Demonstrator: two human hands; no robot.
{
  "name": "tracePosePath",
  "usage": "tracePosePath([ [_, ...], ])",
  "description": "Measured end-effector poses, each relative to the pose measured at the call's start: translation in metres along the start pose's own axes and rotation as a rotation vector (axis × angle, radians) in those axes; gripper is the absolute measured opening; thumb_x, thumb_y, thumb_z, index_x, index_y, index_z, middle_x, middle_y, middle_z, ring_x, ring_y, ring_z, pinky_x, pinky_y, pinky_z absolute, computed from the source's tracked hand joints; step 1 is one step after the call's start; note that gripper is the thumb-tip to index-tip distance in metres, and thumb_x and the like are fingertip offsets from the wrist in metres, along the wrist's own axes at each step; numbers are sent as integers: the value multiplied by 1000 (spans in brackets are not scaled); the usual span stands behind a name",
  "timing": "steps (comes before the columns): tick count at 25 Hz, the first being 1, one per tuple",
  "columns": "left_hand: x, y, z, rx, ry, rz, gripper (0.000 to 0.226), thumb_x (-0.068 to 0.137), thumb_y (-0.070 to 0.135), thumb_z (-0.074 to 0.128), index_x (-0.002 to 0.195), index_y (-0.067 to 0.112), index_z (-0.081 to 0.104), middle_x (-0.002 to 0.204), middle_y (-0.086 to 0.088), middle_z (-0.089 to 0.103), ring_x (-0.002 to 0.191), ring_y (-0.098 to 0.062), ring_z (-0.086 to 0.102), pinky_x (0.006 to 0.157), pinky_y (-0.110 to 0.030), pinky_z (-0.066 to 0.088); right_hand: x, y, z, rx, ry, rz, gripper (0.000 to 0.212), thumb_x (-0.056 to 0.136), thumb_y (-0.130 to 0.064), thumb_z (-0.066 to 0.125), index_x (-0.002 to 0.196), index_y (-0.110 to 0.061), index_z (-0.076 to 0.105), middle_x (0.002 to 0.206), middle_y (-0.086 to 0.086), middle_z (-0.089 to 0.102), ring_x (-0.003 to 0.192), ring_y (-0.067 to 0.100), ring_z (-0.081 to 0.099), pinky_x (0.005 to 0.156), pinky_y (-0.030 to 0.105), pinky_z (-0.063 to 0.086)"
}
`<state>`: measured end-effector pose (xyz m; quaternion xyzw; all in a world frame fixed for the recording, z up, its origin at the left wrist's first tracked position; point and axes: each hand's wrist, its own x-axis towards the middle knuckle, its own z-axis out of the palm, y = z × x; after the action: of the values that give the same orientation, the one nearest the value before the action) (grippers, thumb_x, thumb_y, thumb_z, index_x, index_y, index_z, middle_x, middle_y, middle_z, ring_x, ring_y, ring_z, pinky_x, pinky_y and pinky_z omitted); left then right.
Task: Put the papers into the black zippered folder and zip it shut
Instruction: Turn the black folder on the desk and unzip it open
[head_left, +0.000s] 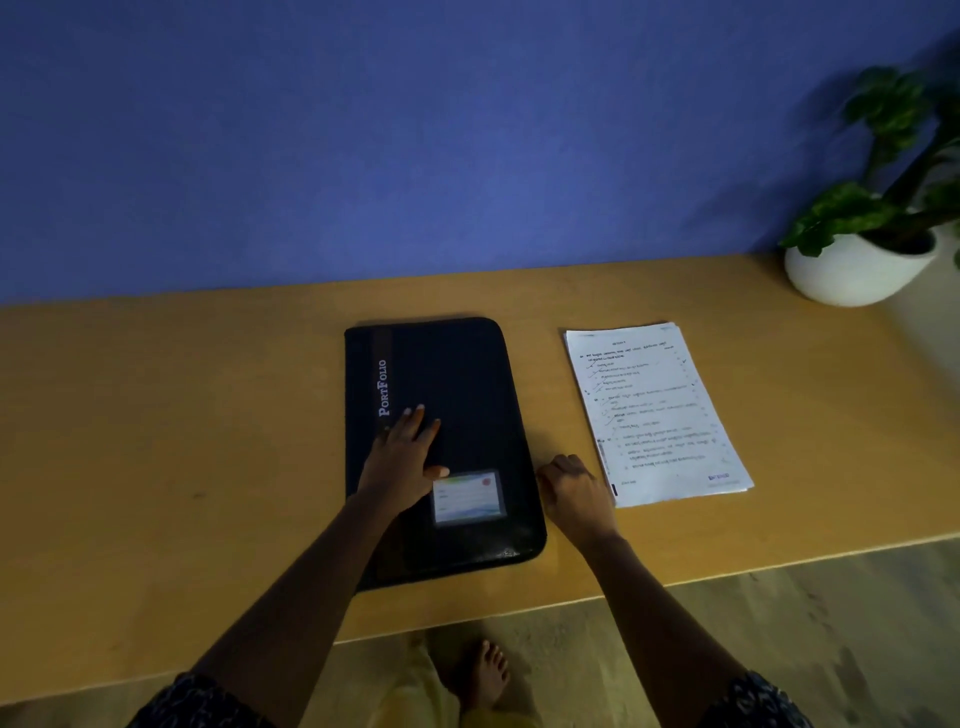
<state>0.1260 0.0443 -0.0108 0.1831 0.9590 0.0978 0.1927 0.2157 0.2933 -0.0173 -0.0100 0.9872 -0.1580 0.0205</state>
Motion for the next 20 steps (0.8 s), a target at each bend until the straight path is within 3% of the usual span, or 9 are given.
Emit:
tracePosePath([
  [5, -36, 3, 16, 16, -41, 32, 89, 87, 56, 57, 154, 19, 13, 164, -9, -3, 151, -25, -3, 120, -49, 10, -38, -7, 5, 49, 20, 39, 17, 90, -17, 60, 98, -5, 70, 98, 11, 69, 93, 26, 65, 66, 34, 57],
  [9, -61, 4, 29, 172, -69, 242, 104, 75, 69, 58, 154, 21, 10, 164, -6, -3, 151, -26, -1, 119, -53, 11, -65, -17, 11, 80, 57, 114, 12, 85, -11, 64, 95, -7, 70, 94, 9, 69, 86, 23, 66, 63, 30, 57],
  [15, -75, 9, 47, 374, -64, 448, 86, 84, 58, 53, 151, 18, 18, 162, -13, 13, 149, -35, 11, 113, -60, 26, -92, -40, 17, 107, 128, 227, 15, 74, 1, 73, 88, -1, 71, 86, 16, 70, 79, 30, 67, 61, 34, 56],
  [20, -72, 13, 45, 409, -90, 476, 80, 86, 52, 53, 150, 16, 25, 161, -15, 18, 147, -39, 17, 109, -61, 31, -114, -63, 26, 143, 162, 316, 8, 84, -5, 66, 88, 1, 71, 86, 18, 69, 81, 33, 64, 64, 40, 56],
])
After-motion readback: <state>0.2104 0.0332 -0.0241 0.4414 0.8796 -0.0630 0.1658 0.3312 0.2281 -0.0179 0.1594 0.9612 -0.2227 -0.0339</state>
